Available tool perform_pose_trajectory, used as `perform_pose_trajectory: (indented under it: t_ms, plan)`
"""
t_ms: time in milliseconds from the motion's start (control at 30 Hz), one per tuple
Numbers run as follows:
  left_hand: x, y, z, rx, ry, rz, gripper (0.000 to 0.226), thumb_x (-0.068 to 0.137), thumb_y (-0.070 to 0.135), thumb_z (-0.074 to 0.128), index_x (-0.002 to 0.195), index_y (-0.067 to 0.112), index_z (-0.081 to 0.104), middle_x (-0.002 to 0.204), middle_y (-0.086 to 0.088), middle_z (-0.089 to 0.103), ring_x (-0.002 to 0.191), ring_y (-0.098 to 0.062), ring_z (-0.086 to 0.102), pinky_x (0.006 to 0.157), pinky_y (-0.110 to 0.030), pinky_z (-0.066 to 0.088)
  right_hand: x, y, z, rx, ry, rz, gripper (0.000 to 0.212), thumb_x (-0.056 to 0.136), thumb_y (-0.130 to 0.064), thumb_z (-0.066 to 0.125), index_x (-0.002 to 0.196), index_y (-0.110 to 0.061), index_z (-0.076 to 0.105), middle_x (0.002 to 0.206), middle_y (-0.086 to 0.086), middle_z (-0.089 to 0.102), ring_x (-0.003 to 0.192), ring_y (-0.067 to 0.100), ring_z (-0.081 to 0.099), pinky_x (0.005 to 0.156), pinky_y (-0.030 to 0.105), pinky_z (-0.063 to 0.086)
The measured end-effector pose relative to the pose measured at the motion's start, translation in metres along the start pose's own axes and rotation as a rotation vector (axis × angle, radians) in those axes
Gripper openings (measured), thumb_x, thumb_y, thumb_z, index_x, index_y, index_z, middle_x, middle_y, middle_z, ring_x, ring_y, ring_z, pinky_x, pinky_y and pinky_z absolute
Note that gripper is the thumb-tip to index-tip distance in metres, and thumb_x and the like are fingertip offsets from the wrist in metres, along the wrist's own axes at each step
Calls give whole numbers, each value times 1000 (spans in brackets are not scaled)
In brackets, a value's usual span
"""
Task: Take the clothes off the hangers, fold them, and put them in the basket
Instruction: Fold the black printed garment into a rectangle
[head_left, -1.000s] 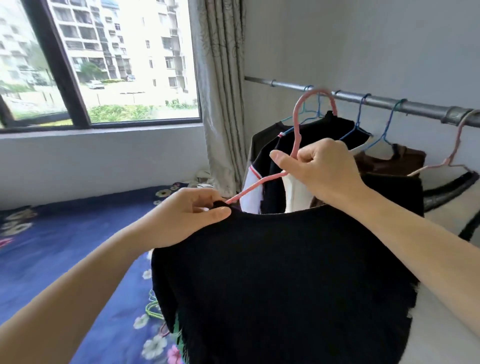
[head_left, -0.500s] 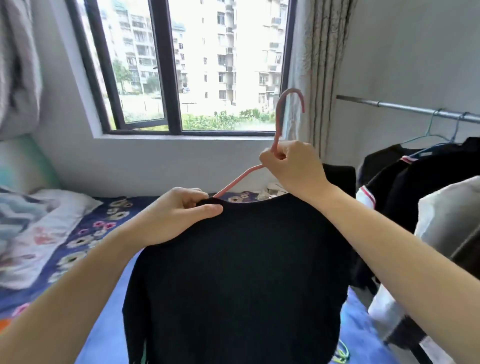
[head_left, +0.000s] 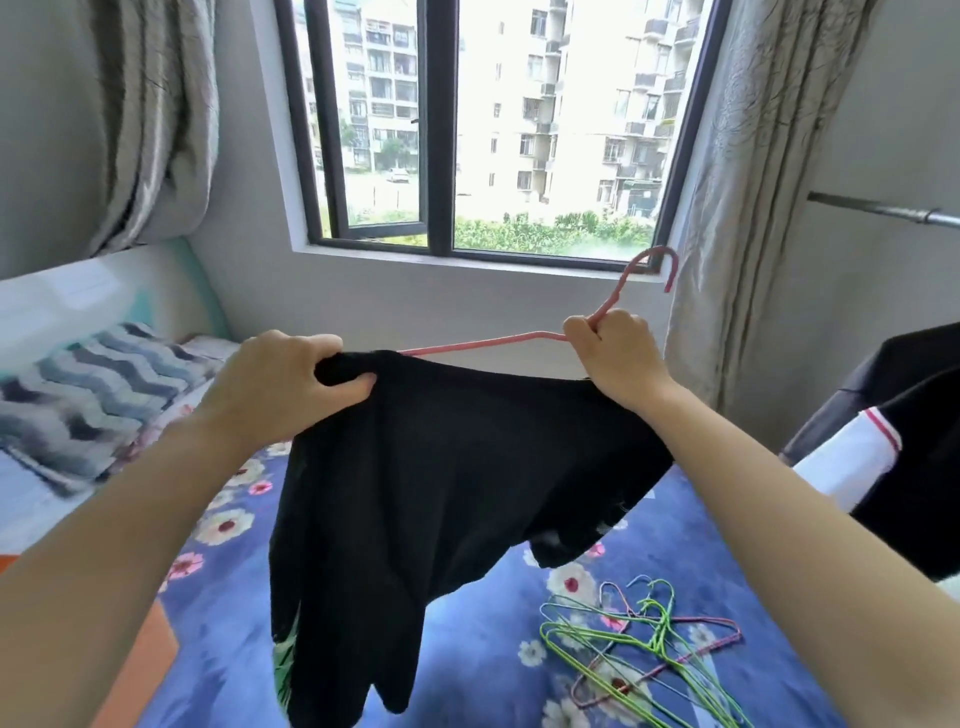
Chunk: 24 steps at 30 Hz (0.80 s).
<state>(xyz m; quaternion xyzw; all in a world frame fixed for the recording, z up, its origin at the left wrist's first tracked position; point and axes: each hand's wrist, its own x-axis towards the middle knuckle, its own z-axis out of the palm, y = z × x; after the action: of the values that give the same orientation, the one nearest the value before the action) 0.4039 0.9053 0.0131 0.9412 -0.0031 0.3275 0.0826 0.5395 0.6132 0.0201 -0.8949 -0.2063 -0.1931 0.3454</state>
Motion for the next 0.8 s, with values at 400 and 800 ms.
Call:
perform_pose_trajectory:
  t_ms: [400,800]
  plan:
    - [-5,-27,111,-758,-19,-863,20,90,20,68,85,1,68,84,-15,66,78,-30,65,46,-23,56,35,56,53,1146,130,709,47,101,-35,29,58,-18,34,42,-3,31,41,14,27,45,22,24]
    - [-49,12,259,-758,-194,-1105,26,98,16,56,93,-9,60,84,-15,56,79,-26,60,62,-30,61,-62,301,119,194,-306,783,32,98,-12,39,124,-6,55,80,8,59,74,30,60,76,46,51]
